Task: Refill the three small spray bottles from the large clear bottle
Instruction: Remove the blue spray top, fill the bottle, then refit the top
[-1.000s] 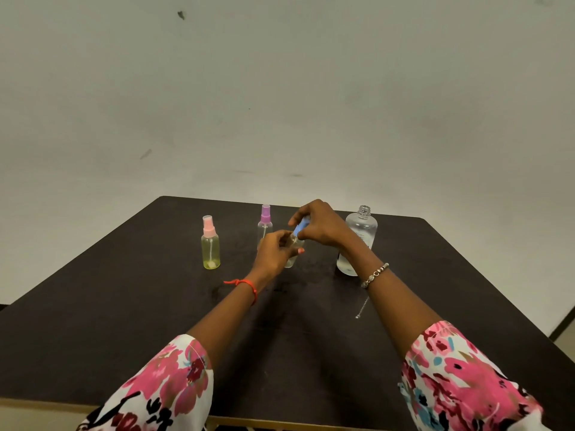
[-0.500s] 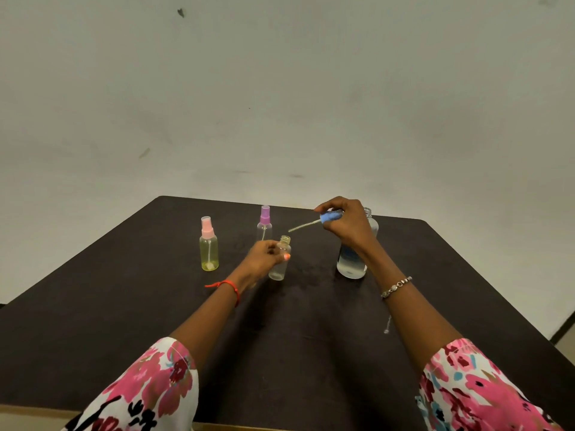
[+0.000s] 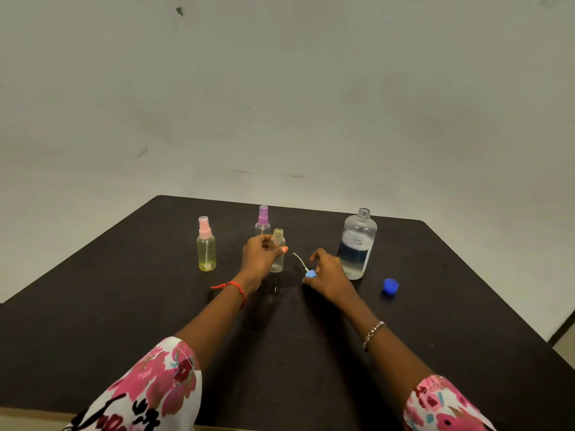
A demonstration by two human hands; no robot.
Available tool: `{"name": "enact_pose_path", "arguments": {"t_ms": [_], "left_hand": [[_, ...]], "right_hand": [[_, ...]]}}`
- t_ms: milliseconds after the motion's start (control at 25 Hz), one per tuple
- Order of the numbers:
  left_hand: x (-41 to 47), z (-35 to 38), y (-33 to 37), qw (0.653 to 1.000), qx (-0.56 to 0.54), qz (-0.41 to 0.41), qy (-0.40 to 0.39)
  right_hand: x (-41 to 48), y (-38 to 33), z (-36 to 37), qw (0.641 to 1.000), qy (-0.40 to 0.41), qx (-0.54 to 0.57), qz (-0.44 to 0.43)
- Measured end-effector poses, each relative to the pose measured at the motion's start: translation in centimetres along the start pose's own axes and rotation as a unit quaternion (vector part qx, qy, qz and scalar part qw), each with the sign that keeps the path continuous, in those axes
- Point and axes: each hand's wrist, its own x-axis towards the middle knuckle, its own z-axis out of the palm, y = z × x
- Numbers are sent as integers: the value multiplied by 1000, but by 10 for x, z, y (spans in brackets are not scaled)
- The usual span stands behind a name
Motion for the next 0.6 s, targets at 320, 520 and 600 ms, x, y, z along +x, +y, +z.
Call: {"name": "enact_pose_path", "arguments": {"t_ms": [320,520,600], "left_hand": [[-4,5,2,1000,8,-9,-8],[-3,8,6,1000,-6,-1,-6],[-2,9,8,1000,-14,1,-5]], "right_hand": [[-3,-3,-6,999,-42,13,26],[-13,-21,-22,973,219,33,-61],[-12,-25,-36,930,357,60,-70]]}}
